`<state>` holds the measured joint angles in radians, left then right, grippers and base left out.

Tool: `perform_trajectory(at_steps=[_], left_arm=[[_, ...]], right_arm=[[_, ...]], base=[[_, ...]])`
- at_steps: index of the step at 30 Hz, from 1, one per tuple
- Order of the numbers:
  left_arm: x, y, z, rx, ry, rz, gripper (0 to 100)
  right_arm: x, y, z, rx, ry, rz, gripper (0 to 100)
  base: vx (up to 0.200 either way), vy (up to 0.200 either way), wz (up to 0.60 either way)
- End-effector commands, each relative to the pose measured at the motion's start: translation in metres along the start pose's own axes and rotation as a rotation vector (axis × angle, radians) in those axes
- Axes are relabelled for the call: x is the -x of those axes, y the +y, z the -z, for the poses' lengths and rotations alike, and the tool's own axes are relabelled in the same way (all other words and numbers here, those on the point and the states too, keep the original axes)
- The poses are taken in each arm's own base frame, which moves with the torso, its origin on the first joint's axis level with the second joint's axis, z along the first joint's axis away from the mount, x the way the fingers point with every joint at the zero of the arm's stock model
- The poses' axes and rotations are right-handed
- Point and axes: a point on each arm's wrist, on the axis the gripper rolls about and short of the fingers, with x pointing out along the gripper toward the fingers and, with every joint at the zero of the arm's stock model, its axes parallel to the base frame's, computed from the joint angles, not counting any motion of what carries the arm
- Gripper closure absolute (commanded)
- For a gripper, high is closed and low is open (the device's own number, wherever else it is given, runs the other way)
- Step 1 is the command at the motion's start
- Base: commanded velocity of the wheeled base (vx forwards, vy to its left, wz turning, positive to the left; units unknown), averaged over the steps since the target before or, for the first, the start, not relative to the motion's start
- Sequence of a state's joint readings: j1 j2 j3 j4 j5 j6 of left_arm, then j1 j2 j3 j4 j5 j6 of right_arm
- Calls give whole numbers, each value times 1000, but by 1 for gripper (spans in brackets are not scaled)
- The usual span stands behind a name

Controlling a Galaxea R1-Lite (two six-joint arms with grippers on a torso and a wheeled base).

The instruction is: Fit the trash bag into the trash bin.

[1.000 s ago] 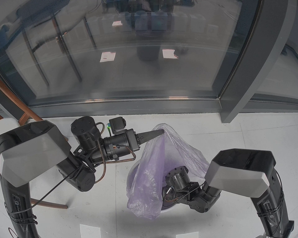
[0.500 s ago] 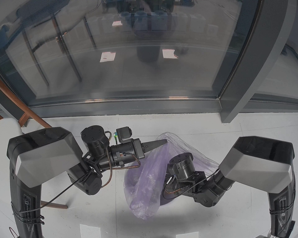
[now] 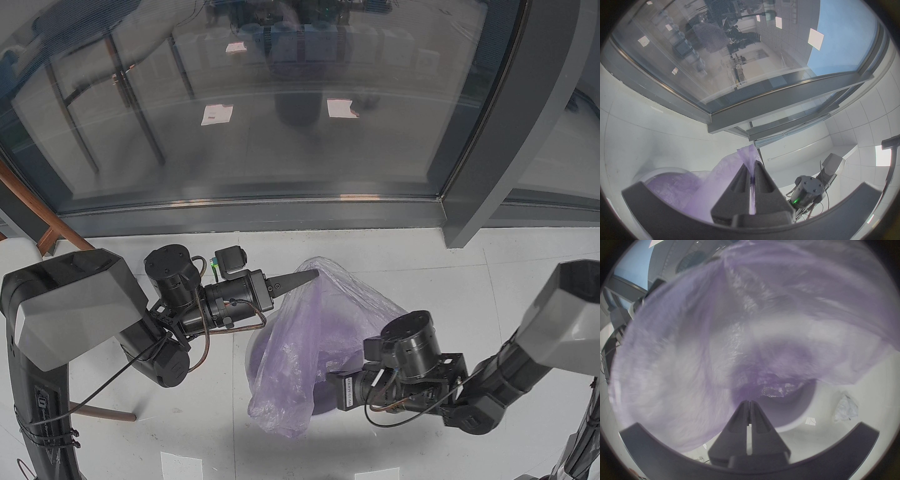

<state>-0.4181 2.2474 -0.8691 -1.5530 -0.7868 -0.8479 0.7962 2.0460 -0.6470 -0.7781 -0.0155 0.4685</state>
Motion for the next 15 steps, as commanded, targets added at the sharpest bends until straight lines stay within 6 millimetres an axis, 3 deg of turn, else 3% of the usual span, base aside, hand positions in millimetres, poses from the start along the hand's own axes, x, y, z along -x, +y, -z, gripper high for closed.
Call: perform_trajectory(at_steps=[1, 3, 10, 15], left_arm=[[8, -29, -6, -30, -14, 21, 100], [10, -36, -3, -40, -17, 12, 100], [8, -39, 14, -141, -51, -77, 100], [10, -52, 7, -160, -76, -70, 100]], right_arm=[[54, 1, -3, -63, -59, -16, 100], [69, 0, -1, -125, -78, -13, 100], [77, 6, -12, -323, -126, -49, 100], [84, 12, -14, -326, -147, -66, 100]], base=[[0, 0, 0], [0, 0, 0], [0, 0, 0], [0, 0, 0]])
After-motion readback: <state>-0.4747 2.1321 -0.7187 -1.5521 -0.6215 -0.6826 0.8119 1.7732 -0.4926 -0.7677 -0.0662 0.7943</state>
